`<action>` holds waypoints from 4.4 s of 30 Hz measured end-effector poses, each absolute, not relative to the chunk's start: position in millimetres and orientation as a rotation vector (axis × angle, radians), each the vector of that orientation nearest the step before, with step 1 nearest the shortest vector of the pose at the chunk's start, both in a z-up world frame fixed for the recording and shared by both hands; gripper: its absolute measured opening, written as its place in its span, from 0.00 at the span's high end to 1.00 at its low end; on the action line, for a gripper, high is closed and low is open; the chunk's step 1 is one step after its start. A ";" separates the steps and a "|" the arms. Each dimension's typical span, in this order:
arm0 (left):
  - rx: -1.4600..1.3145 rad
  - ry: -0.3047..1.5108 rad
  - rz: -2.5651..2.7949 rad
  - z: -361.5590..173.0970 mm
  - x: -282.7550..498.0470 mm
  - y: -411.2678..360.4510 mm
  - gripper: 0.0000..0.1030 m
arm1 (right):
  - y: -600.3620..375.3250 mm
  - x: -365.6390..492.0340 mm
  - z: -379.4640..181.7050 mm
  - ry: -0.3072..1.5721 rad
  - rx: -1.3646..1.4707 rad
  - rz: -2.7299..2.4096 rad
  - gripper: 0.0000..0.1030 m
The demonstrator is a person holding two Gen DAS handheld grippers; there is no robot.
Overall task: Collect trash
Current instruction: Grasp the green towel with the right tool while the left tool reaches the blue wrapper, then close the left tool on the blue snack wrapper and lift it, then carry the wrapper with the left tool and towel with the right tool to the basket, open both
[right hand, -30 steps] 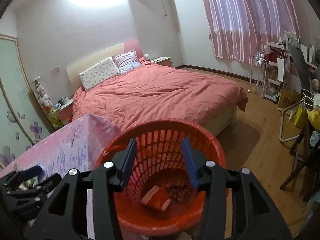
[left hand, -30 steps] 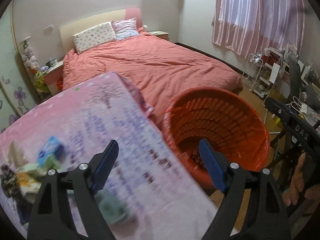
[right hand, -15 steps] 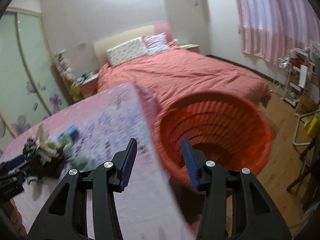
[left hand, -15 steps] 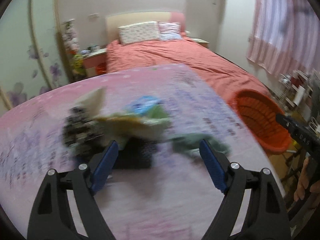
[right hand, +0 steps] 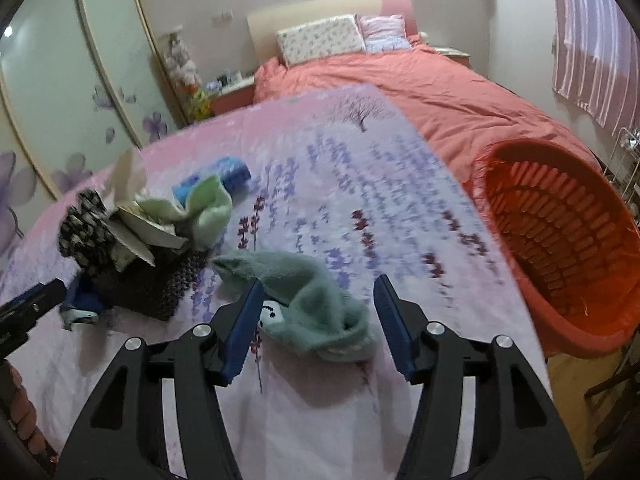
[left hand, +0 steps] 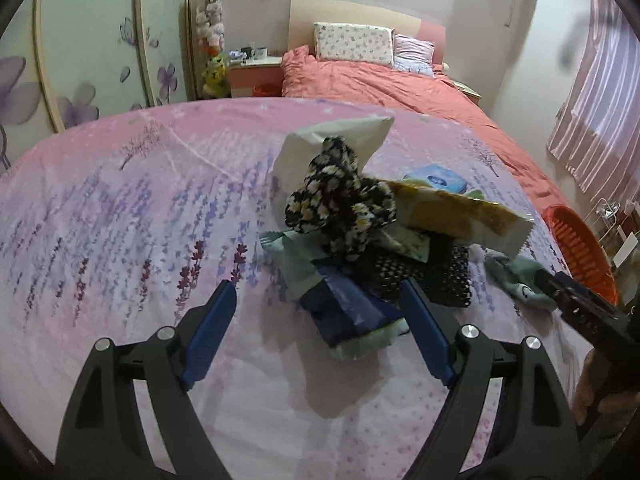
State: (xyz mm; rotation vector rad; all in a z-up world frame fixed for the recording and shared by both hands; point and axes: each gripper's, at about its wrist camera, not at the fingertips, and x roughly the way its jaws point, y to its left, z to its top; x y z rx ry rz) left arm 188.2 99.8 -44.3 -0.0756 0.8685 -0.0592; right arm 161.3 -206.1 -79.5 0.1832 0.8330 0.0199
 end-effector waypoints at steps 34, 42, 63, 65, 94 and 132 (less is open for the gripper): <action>-0.051 0.911 0.067 -90.4 208.5 152.5 0.42 | -215.9 169.6 -90.6 0.871 0.188 -0.076 0.82; 0.019 0.891 0.030 -86.3 218.2 153.5 0.40 | -215.5 169.8 -90.5 0.872 0.182 -0.078 0.81; 0.016 0.931 0.080 -84.5 251.2 182.7 0.62 | -217.4 169.4 -91.2 0.871 0.194 -0.070 0.80; 0.001 0.932 0.070 -86.7 249.0 186.2 0.55 | -217.4 169.4 -91.1 0.871 0.195 -0.069 0.80; 0.024 0.910 0.055 -92.2 239.2 199.1 0.53 | -219.3 165.9 -90.9 0.868 0.186 -0.027 0.75; 0.038 0.637 -0.443 52.4 167.7 -64.3 0.60 | -330.7 75.7 17.8 0.430 0.277 -0.268 0.88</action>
